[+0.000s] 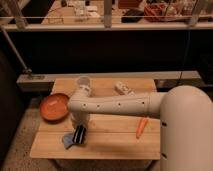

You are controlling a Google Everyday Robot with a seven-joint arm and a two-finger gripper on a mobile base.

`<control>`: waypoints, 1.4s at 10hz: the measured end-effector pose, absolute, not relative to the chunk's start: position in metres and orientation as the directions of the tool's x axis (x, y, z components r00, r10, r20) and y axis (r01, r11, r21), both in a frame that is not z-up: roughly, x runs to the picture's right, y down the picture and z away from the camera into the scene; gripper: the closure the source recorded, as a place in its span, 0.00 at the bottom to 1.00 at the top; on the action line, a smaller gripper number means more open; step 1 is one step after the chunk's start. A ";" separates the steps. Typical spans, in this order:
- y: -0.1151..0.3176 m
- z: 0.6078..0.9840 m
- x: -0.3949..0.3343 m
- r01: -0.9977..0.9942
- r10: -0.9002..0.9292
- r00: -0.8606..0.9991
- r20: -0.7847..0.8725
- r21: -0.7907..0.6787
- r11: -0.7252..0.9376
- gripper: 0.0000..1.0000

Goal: Place the eraser on the white sponge

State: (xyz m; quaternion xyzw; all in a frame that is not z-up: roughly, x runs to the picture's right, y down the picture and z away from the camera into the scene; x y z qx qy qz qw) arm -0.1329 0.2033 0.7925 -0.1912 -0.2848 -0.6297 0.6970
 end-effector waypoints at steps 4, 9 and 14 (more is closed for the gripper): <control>0.203 0.793 -0.140 0.987 -0.776 0.021 0.631 0.110 0.115 0.49; 0.204 0.794 -0.146 0.987 -0.780 -0.005 0.626 0.128 0.096 0.49; 0.204 0.793 -0.153 0.986 -0.785 -0.031 0.619 0.147 0.077 0.55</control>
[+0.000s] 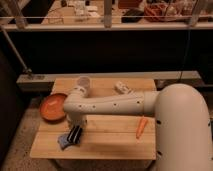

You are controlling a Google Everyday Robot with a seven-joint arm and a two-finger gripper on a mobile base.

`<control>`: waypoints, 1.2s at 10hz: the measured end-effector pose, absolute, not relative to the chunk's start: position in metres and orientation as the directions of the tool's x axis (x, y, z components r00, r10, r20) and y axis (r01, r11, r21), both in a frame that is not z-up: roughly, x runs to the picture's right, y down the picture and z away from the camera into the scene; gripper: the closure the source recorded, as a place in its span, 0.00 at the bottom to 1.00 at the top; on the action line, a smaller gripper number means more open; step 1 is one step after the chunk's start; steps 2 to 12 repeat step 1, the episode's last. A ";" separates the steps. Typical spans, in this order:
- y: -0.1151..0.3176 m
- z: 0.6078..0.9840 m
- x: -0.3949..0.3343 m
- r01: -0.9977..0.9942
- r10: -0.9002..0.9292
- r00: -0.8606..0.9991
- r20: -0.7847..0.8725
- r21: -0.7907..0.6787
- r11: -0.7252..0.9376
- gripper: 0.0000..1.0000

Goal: Place the eraser on the white sponge

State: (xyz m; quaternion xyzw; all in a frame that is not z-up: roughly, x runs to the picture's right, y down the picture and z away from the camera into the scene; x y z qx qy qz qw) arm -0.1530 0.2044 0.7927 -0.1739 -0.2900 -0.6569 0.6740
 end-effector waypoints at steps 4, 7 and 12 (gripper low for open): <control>0.204 0.793 -0.154 0.986 -0.786 -0.035 0.617 0.149 0.073 0.49; 0.204 0.793 -0.154 0.986 -0.786 -0.035 0.617 0.149 0.073 0.49; 0.204 0.793 -0.154 0.986 -0.786 -0.035 0.617 0.149 0.073 0.49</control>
